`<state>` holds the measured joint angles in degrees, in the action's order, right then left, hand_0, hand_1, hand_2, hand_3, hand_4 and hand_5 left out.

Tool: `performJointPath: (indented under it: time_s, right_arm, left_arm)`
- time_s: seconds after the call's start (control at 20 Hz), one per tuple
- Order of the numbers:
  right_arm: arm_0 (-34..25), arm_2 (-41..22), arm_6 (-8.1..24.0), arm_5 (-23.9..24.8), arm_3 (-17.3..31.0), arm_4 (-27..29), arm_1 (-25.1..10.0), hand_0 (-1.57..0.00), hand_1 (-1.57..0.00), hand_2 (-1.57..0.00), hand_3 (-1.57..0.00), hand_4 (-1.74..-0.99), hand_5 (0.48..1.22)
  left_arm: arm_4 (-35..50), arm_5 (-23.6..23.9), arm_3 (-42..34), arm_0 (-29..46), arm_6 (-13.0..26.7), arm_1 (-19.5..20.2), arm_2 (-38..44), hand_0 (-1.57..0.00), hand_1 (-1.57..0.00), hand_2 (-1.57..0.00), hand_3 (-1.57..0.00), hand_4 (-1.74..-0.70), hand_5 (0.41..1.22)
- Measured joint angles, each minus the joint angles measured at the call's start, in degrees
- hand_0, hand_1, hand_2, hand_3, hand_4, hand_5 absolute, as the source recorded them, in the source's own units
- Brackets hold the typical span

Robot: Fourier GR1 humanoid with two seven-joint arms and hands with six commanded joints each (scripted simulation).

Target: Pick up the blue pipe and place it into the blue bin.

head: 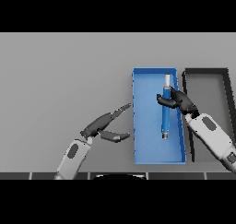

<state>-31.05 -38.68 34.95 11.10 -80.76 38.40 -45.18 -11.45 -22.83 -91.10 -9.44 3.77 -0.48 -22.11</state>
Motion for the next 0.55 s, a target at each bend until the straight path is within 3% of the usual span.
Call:
performJointPath:
  time_s: [0.25, 0.55]
  right_arm:
    - [-2.25, -3.44, -0.02, -2.15, 0.65, 0.58, -2.14, -0.03, -0.03, -0.03, -0.01, -1.099, 0.725]
    - [-2.88, -4.87, -0.12, -4.69, 0.28, -0.63, -2.6, -0.02, -0.02, -0.02, 0.0, -1.084, 0.714]
  left_arm:
    - [0.78, -0.4, 0.24, -0.47, -0.16, 0.21, 0.63, 0.0, 0.0, 0.0, 0.0, -0.93, 0.497]
    - [0.16, 0.12, 2.55, -2.37, 0.49, 0.17, 1.5, 0.0, 0.0, 0.0, 0.0, -0.93, 0.495]
